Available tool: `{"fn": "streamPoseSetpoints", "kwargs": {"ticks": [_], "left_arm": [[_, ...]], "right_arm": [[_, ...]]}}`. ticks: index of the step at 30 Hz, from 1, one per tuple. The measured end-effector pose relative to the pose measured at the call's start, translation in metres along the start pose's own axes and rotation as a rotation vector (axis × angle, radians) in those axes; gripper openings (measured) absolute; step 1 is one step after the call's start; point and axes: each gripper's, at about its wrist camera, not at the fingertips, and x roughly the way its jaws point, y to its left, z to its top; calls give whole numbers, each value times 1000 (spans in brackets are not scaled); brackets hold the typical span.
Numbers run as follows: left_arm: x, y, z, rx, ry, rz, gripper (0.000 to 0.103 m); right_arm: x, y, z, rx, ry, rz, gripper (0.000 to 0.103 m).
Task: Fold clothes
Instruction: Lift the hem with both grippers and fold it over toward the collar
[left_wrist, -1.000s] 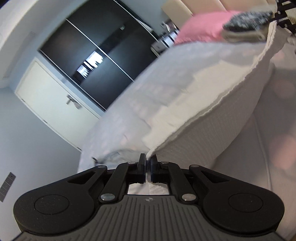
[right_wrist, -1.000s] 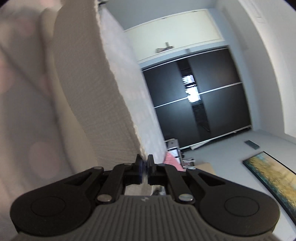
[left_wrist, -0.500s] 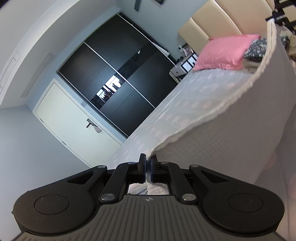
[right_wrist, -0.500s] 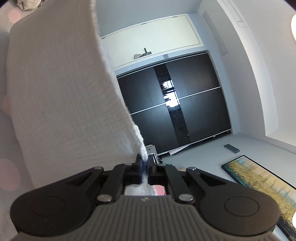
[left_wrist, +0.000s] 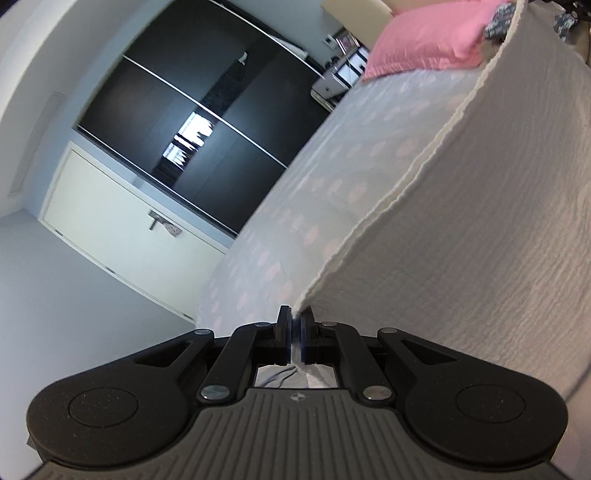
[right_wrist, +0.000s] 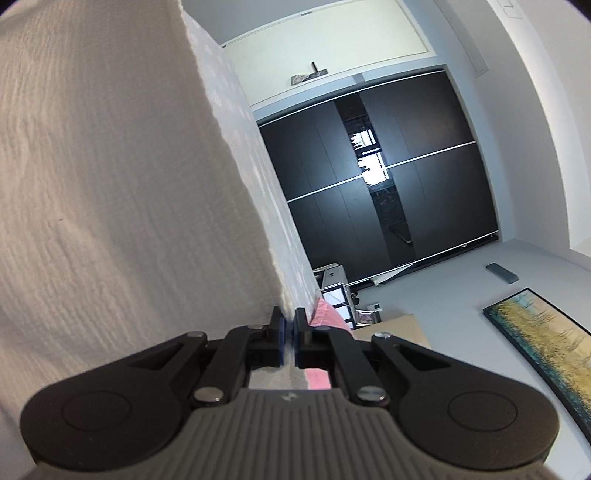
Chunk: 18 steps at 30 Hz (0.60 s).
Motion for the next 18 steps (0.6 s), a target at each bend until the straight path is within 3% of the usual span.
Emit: {"fn": "streamPoseSetpoints", "kwargs": {"ticks": [10, 18], "left_arm": [[137, 3, 18, -20, 154, -70, 2], [220, -11, 19, -48, 208, -69, 3]], "right_arm": [[134, 28, 25, 18, 47, 78, 5], [219, 67, 32, -12, 108, 116, 5]]}}
